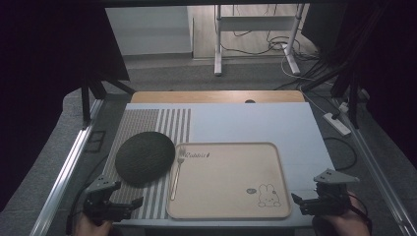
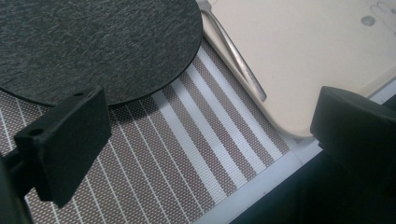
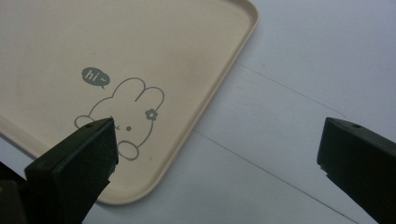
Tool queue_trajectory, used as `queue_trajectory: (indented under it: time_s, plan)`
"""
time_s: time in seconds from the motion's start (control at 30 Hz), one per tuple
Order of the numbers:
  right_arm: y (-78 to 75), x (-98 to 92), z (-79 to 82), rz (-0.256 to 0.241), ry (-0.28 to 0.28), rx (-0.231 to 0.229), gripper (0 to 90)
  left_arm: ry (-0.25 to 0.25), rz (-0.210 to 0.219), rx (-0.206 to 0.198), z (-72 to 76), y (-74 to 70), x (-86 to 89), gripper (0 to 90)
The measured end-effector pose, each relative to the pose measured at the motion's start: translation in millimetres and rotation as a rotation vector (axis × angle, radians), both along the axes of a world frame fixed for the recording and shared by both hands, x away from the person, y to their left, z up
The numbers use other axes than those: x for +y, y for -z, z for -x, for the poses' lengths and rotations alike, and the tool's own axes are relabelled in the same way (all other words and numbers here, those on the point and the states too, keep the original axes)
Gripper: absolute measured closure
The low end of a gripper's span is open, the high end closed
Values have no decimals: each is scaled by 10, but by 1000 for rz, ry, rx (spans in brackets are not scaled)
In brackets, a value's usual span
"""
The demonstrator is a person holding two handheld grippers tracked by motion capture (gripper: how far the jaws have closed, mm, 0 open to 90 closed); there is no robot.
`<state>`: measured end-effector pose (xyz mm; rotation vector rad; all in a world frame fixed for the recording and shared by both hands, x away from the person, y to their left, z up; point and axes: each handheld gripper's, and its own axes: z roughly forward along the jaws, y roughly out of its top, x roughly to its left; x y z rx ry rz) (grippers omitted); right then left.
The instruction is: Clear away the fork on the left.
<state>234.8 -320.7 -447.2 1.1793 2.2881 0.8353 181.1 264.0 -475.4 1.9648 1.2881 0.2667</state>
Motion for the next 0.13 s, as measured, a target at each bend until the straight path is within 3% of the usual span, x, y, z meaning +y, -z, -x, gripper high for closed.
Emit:
queue_trajectory:
  time_s: [0.13]
  plan:
    - [8, 6, -1, 8, -5, 2, 0, 1, 5, 4, -13, -1, -1, 0]
